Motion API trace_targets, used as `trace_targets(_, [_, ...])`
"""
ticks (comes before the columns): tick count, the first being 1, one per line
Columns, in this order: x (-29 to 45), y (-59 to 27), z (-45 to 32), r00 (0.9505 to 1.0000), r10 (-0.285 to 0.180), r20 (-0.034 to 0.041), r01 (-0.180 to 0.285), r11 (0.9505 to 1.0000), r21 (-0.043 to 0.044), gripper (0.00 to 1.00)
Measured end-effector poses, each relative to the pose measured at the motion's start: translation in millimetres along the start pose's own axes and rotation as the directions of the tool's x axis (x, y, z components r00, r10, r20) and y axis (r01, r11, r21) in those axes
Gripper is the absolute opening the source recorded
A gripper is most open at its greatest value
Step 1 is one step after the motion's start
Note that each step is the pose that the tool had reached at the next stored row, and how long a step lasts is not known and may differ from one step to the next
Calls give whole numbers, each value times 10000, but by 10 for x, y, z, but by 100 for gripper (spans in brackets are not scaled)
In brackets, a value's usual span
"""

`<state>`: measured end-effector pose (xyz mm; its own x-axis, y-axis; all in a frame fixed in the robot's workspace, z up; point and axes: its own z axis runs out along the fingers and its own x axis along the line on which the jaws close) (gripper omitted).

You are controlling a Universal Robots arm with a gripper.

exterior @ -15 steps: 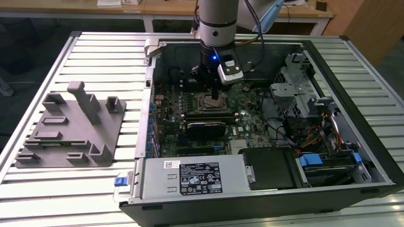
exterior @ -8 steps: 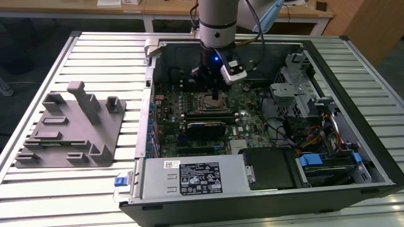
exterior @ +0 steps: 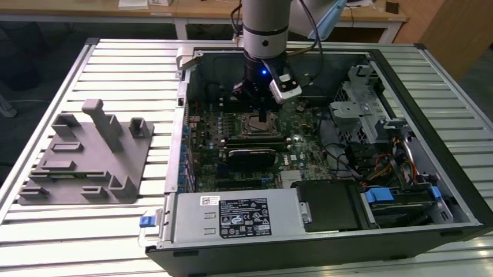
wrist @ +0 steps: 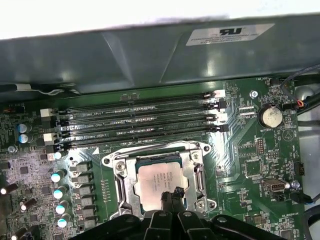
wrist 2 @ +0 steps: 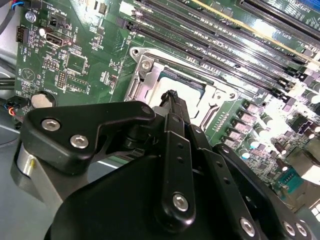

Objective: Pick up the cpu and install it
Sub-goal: 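Install the second cpu locking lever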

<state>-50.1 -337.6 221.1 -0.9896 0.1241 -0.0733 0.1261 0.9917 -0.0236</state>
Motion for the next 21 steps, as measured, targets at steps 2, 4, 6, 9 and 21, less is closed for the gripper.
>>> trace_targets(2, [0, 0, 0, 10000, -5, 0, 5, 10000, 0, 11])
trace_targets(4, [0, -1, -4, 10000, -5, -1, 5, 10000, 2, 11])
trace_targets(6, [-1, -1, -13, 10000, -5, -1, 5, 10000, 2, 11])
trace_targets(9, [-2, -1, -30, 10000, -4, 0, 4, 10000, 1, 11])
trace_targets(21, [-7, -5, -93, 10000, -5, -1, 5, 10000, 1, 11])
